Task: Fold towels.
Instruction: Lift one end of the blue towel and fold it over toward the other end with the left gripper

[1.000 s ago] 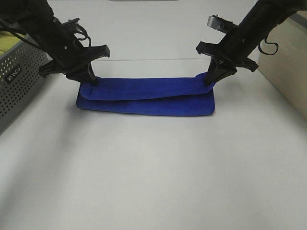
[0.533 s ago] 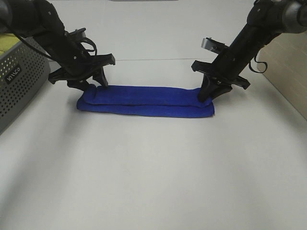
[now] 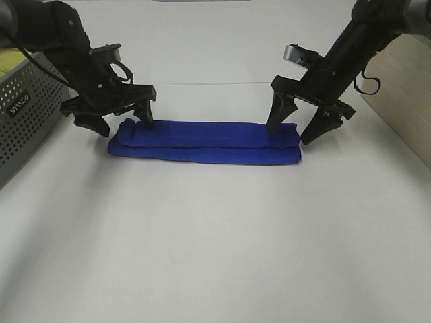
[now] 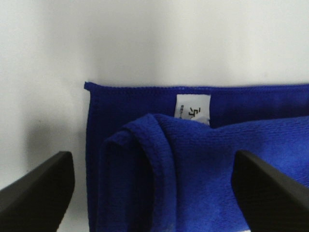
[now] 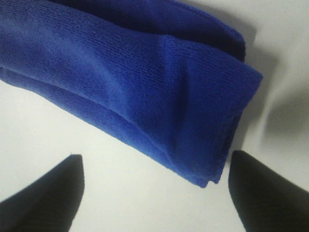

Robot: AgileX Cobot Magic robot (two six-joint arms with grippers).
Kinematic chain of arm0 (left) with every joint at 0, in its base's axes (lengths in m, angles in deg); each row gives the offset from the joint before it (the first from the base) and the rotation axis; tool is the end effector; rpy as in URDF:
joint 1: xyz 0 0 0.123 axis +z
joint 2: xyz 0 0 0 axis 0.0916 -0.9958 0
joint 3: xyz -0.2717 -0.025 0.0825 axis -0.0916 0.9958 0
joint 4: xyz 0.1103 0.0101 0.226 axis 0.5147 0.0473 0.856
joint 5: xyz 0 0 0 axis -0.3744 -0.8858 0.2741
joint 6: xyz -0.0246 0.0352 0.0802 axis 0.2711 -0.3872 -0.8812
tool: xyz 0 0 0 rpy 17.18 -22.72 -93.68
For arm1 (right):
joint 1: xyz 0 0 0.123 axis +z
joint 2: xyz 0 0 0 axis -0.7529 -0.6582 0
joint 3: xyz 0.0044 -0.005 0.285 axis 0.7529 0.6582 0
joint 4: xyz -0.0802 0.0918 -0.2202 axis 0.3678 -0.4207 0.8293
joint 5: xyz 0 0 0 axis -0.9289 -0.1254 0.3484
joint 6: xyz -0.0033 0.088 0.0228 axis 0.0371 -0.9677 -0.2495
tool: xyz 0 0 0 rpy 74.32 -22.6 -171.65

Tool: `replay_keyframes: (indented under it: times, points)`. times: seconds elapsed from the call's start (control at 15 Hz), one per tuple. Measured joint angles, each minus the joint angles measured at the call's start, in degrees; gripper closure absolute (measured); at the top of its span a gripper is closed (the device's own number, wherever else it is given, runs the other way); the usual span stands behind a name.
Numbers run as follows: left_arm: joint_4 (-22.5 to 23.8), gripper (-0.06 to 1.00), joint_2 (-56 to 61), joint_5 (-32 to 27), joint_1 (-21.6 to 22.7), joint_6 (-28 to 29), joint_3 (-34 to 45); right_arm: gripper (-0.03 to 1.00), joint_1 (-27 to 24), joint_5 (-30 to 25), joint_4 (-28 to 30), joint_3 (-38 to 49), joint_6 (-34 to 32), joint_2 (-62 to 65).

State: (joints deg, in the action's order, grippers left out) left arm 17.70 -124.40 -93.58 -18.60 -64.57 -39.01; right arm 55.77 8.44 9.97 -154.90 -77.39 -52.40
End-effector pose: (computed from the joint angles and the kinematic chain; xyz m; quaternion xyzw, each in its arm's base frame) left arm 0.4725 -0.1279 0.1258 -0.0126 0.9789 -0.1283 0.1582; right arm 0.4654 0.0977 0.1390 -0.0572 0.9714 0.2304 0.0010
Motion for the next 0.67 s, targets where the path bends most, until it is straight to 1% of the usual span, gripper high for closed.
replay_keyframes:
  times: [0.27,0.4,0.53,0.6,0.67]
  points:
    - [1.66,0.11,-2.29,0.06,0.00,-0.46,0.00,0.18,0.00,-0.06,0.80,0.00,0.00,0.00]
    - [1.03,0.12,-2.92,0.80,0.00,-0.69,-0.46,0.18,0.00,-0.06,0.97,0.00,0.00,0.00]
    - [-0.40,0.23,-2.98,1.15,0.00,-0.80,-0.57,0.18,0.00,-0.06,0.97,0.00,0.00,0.00]
    - [-1.09,0.35,-3.21,1.26,0.00,-0.80,-0.57,0.18,0.00,-0.06,0.97,0.00,0.06,0.00]
    - [-1.89,0.54,-3.55,1.32,0.00,-0.80,-0.57,0.18,0.00,-0.06,1.03,0.00,0.06,0.00]
